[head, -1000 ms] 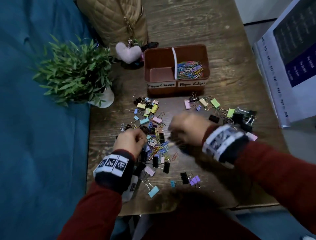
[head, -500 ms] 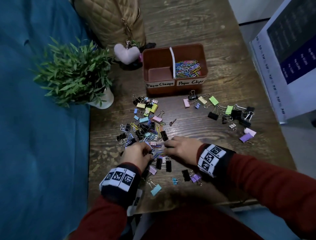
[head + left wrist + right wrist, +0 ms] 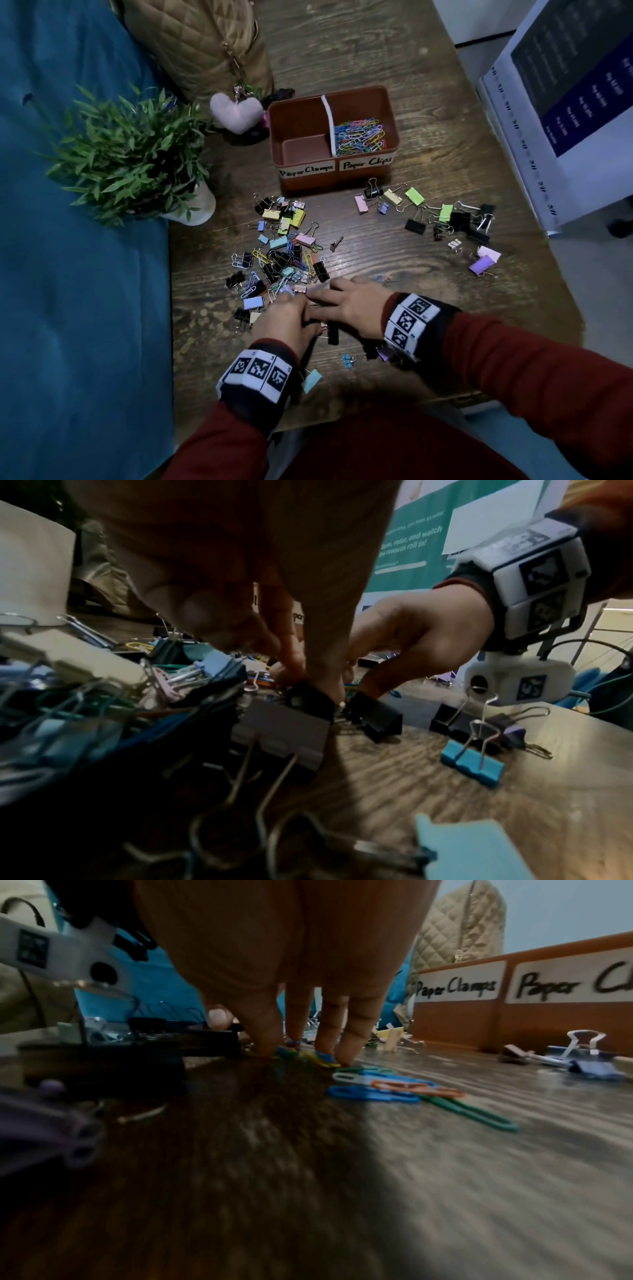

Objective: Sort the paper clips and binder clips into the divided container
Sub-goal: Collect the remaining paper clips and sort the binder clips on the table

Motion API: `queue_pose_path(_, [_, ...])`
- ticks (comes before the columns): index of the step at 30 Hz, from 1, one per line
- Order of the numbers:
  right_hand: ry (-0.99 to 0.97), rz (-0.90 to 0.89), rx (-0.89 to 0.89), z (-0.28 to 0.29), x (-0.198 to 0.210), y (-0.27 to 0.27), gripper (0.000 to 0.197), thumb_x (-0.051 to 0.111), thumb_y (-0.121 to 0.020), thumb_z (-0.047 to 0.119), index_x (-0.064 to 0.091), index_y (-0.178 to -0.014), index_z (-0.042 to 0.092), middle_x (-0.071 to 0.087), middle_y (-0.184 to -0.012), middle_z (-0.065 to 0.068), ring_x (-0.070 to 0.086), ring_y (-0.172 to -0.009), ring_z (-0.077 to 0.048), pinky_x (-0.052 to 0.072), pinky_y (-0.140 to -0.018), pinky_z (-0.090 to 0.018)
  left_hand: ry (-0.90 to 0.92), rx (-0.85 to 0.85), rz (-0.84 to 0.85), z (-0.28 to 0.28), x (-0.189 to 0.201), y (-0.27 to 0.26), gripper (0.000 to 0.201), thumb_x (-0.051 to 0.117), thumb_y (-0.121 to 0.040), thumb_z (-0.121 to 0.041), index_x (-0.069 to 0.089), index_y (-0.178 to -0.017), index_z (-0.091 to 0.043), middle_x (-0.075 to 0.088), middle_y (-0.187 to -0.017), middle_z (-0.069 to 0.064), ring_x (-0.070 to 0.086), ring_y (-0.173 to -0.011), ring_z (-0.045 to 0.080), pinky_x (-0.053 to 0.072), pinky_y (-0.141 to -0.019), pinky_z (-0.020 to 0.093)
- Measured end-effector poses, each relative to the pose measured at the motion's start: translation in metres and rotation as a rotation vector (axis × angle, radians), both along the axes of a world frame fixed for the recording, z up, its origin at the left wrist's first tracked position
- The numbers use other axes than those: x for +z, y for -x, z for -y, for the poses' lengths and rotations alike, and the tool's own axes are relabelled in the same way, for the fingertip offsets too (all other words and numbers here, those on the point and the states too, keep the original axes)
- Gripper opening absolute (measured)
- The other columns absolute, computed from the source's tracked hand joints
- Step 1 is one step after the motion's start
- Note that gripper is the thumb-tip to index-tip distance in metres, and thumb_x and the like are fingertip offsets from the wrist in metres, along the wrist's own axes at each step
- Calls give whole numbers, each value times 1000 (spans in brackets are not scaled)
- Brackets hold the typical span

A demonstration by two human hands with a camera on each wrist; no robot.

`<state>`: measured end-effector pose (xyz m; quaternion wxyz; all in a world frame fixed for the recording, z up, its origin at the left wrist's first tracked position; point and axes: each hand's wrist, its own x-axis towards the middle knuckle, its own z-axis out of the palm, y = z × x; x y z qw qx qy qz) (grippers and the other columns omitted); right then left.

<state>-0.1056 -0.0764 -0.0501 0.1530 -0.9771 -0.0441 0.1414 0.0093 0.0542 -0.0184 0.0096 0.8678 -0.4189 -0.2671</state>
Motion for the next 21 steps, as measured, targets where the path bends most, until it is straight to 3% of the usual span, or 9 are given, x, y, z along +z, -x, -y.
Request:
queue_pose_path(3, [25,-76,52,3,1,0,58,45,-93,18,26,-144,38,21,-154,2,34,-126,-23,40,-93,-42,-32,6,5,-5,0,-6,34,73,-76,-40,44,-73,-23,44,-85,-7,56,-80,15,46,-68,28])
queue_pose_path(7, [9,-126,51,27,3,18,60,44,-93,13,23,-145,34,18,-155,8,31,-128,-23,41,-98,-41,-46,17,-7,-10,-1,-12,30,72,-76,-41,48,-69,-25,50,-84,-9,53,-75,10,50,-67,27])
queue_pose_path(10, [-10,-123,-25,48,5,36,61,47,-91,8,29,-144,33,27,-152,9,38,-124,-24,49,-91,-40,4,-2,-7,-8,3,-5,29,68,-79,-46,48,-71,-26,50,-79,-12,56,-77,10,45,-64,24])
queue_pose_path(13, [-29,32,-135,59,1,51,64,63,-81,12,40,-137,33,52,-137,2,58,-98,-24,56,-74,-38,84,-50,-44,3,6,15,30,64,-79,-53,53,-77,-25,61,-96,-11,61,-86,12,44,-69,22])
queue_pose_path(15, [-83,78,-268,59,1,58,63,65,-79,13,42,-136,29,55,-131,-4,60,-96,-26,56,-76,-39,113,-95,-62,12,5,28,29,62,-79,-56,56,-85,-28,59,-105,-7,59,-93,13,47,-75,26])
queue_pose_path(18, [-161,139,-502,53,4,62,47,63,-82,17,52,-127,20,61,-115,-5,60,-98,-27,50,-81,-36,162,-119,-57,26,1,30,25,55,-89,-43,53,-106,-25,51,-108,-6,56,-96,16,47,-79,29])
queue_pose_path(21, [-153,-1,-577,44,6,60,49,60,-85,29,46,-132,24,51,-126,0,51,-113,-23,43,-93,-35,210,-168,-28,44,-4,23,21,51,-94,-29,55,-113,-23,51,-113,-4,55,-100,17,47,-80,29])
